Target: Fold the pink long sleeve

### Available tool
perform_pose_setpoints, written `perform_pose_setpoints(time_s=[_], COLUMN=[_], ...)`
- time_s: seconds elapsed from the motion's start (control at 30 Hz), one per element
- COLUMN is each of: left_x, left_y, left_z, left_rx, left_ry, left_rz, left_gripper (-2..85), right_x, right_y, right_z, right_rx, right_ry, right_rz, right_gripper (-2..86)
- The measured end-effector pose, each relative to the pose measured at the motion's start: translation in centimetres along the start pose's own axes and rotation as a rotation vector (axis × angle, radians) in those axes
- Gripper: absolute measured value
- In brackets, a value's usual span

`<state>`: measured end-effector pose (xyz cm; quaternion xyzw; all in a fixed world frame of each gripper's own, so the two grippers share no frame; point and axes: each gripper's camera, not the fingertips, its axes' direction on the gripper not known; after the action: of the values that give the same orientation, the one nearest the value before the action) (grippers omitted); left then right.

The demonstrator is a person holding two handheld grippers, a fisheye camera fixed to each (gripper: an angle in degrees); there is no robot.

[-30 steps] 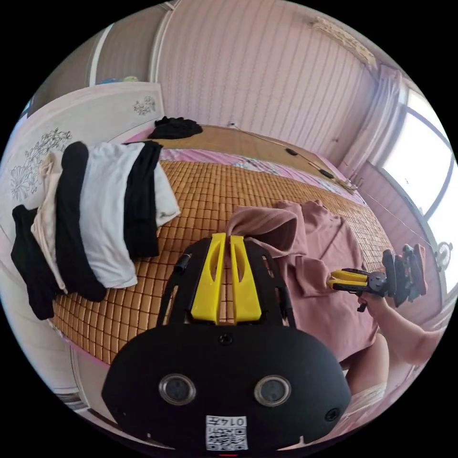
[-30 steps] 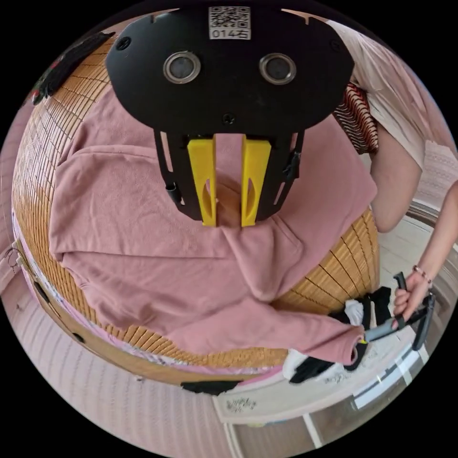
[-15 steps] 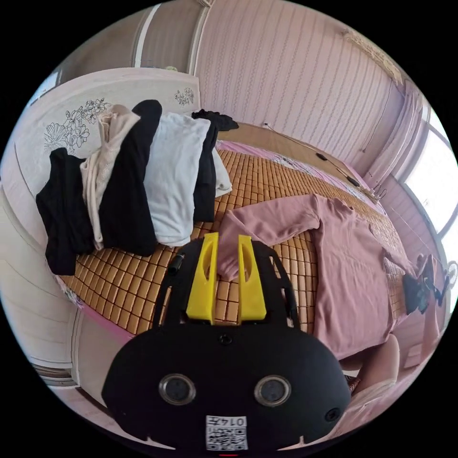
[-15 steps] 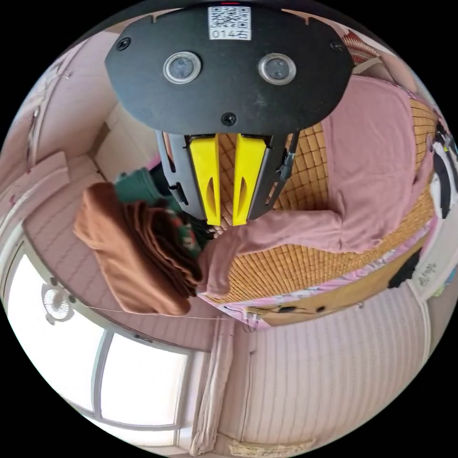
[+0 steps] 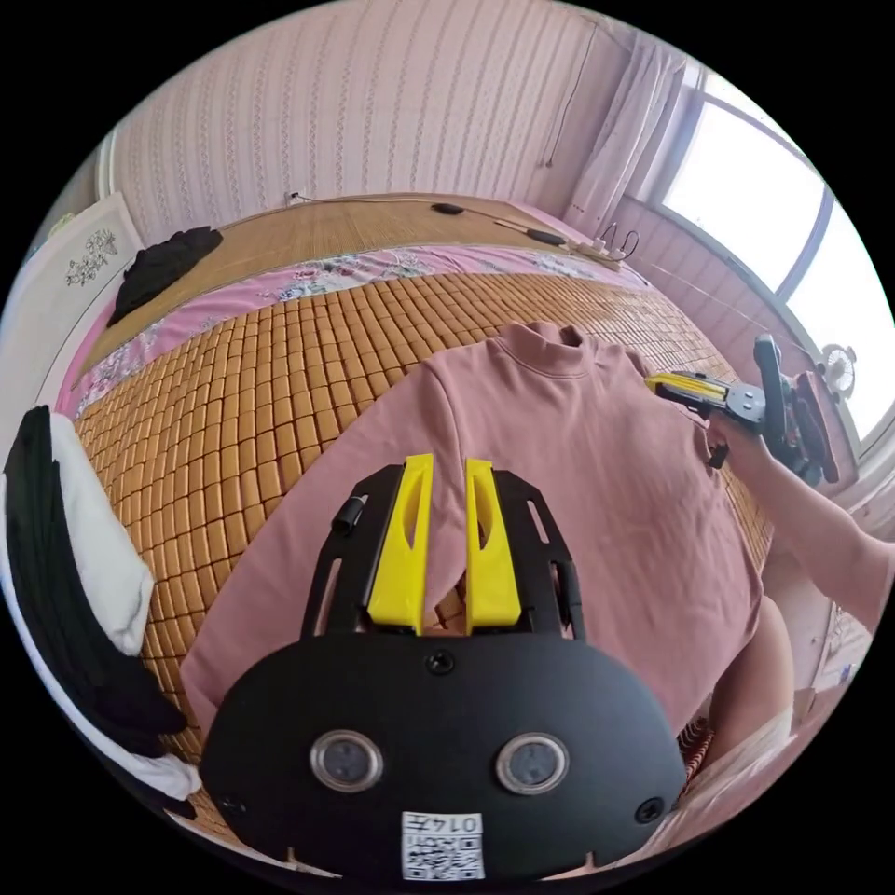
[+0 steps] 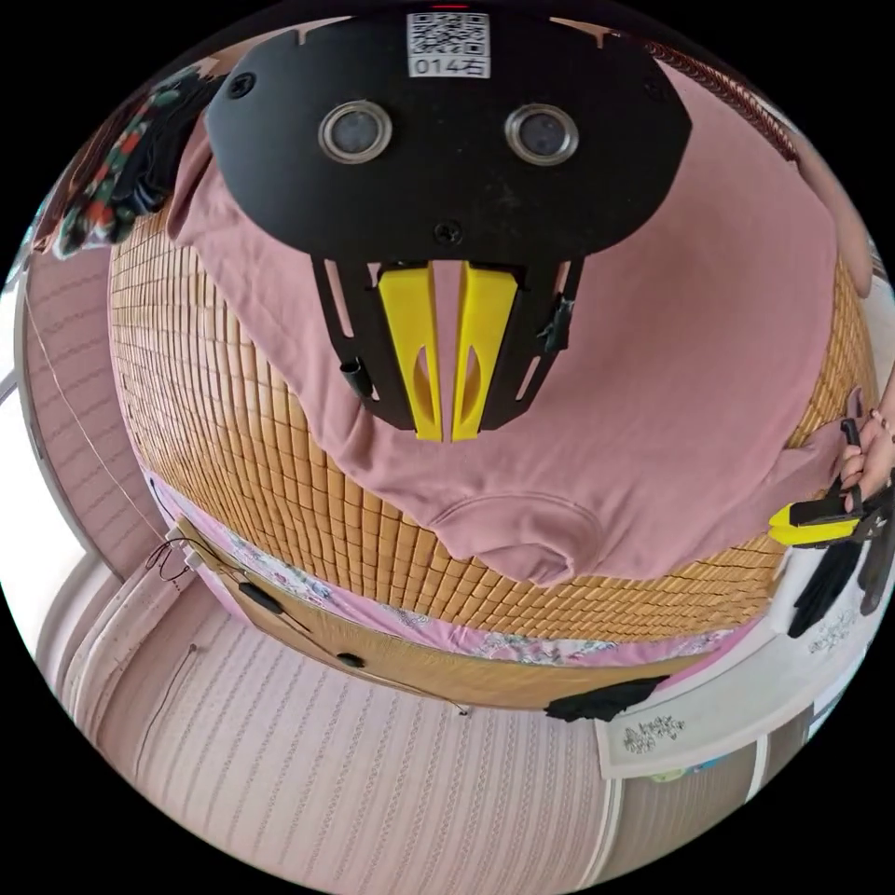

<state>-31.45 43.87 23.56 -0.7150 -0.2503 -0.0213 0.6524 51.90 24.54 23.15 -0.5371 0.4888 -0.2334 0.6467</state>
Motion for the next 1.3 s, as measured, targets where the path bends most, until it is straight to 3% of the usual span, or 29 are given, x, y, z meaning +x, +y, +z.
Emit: perform_pose_setpoints(time_s=[0.1, 0.2, 0.4, 0.53, 0.7, 0.83, 0.93, 1.03, 1.07, 1.3], left_x=[-0.1, -0.8, -2.4, -1.4, 4.6, 7.4, 9.6, 11.4, 11.5, 10.8], left_y=[-2.6, -3.4, -4.8, -4.6, 3.9, 13.0, 18.9, 22.0, 22.4, 22.9], left_z=[4.3, 7.5, 8.4, 5.8, -2.3, -4.6, -4.6, -3.0, -3.2, -5.4], left_rx=[-0.073, -0.16, -0.13, -0.093, -0.051, -0.166, -0.244, -0.32, -0.271, -0.271], left_ry=[-0.04, -0.08, -0.06, -0.075, -0.013, 0.102, 0.199, 0.142, 0.12, 0.014], left_rz=[0.006, 0.017, -0.05, -0.02, 0.246, 0.173, 0.057, 0.062, 0.086, 0.02], left_gripper=[5.6, 3.4, 1.1, 1.6, 4.7, 5.5, 5.0, 4.7, 4.4, 8.3], right_x=[-0.7, -0.1, 1.2, 1.6, 0.7, -2.0, -4.4, -5.0, -5.0, -3.2], right_y=[-2.1, -3.3, -5.2, -0.1, 14.4, 26.2, 28.6, 28.2, 28.3, 30.7], right_z=[4.2, 5.3, 5.9, -1.5, -8.3, -10.8, -9.5, -8.9, -8.5, -8.0], right_rx=[-0.125, -0.088, -0.102, 0.114, 0.012, -0.148, -0.255, -0.321, -0.353, -0.385], right_ry=[0.029, -0.014, -0.083, -0.258, -0.246, -0.302, -0.345, -0.137, -0.116, -0.175], right_rz=[-0.056, -0.087, 0.021, 0.03, -0.015, 0.077, 0.009, -0.008, -0.015, 0.146], right_gripper=[-0.6, -0.5, -0.5, 0.2, 4.1, 0.8, -0.5, -0.6, -0.5, 5.7])
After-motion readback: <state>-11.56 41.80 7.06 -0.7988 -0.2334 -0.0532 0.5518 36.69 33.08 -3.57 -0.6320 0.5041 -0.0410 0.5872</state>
